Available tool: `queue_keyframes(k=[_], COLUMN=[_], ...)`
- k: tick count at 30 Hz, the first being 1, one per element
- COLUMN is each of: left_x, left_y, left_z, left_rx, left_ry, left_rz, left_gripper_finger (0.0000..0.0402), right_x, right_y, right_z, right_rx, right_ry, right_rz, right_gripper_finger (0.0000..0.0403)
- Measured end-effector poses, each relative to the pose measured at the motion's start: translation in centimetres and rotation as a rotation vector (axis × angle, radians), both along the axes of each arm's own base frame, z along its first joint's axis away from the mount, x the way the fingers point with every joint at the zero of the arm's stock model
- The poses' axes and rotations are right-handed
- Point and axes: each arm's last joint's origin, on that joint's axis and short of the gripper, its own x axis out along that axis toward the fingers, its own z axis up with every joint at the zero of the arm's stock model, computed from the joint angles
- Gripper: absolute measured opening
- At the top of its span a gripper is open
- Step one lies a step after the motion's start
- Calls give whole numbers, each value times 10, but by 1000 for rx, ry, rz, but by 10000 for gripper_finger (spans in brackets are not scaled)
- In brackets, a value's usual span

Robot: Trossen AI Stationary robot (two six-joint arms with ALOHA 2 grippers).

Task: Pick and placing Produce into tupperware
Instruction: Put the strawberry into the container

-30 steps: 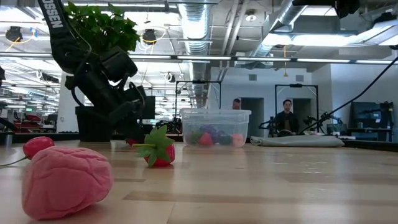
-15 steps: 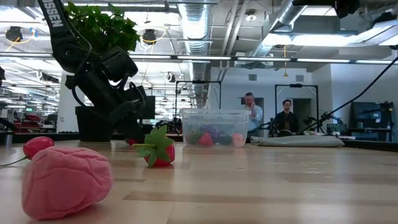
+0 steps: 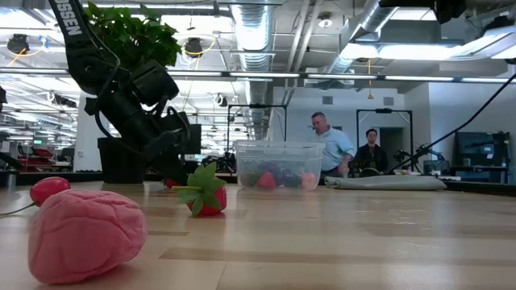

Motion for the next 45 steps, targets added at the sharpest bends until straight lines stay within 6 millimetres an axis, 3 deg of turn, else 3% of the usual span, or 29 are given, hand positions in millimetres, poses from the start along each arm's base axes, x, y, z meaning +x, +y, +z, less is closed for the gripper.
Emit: queue_keyframes(k=[14, 23, 35, 45], left_x=[0, -4, -5, -5], left_y=[0, -4, -6, -24], left_z=[1, 13, 48, 75], left_rx=[-19, -33, -16, 1], left_ry=[-9, -48, -225, -359], left_rz=[28, 3, 1, -46], left_gripper_finger=[142, 130, 131, 132], right_x=[0, 0, 1, 12], right_y=[0, 0, 1, 6], right_z=[0, 0, -1, -9], right_rx=[-3, -4, -12, -37], right_ry=[4, 5, 13, 61], right_rz=[0, 0, 2, 3], right_gripper_finger=[140, 140, 140, 140])
